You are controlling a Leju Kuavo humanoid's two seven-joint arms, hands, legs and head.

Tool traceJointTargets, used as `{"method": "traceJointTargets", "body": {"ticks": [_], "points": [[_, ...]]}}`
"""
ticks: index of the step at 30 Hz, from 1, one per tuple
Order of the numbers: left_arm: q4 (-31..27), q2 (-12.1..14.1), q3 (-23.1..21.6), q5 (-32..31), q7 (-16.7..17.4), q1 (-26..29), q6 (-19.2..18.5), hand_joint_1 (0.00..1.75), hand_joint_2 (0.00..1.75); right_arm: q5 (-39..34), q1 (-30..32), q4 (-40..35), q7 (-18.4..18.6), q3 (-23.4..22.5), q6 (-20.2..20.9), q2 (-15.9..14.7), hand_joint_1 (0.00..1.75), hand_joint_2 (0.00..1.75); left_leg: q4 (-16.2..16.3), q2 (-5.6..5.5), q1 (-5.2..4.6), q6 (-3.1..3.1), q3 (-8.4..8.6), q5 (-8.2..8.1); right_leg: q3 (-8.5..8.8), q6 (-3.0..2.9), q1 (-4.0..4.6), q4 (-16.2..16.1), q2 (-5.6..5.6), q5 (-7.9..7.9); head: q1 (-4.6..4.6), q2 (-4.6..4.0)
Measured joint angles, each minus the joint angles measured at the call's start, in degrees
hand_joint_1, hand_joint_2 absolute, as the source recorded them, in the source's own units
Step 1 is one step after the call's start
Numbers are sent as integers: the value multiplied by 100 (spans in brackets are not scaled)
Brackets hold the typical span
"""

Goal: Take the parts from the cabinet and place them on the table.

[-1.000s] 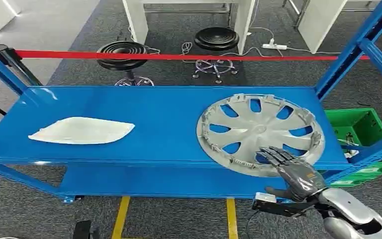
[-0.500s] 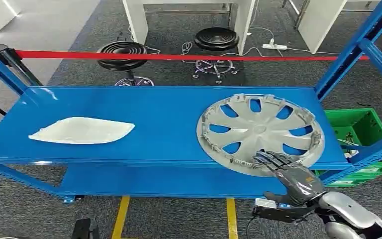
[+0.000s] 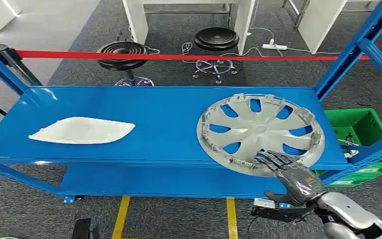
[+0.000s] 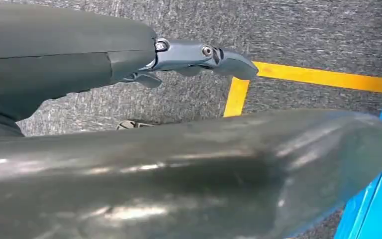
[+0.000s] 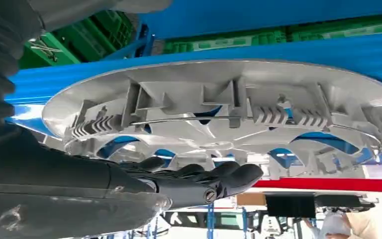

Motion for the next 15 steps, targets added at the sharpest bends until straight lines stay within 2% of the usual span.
{"method": "traceJointTargets", "body": {"ticks": [9,15], "points": [[0,2,0,-70,13,5,0,0,0,369,-205,258,155,4,-127,112,0,175,0,0,0,0,-10,0,2,0,0,0,1,0,0,0],[0,0,52,-22,9,62,0,0,0,336,-1097,1030,2,291,179,510,0,175,0,10,1,0,-8,7,-1,4,0,1,10,8,-4,0]]}}
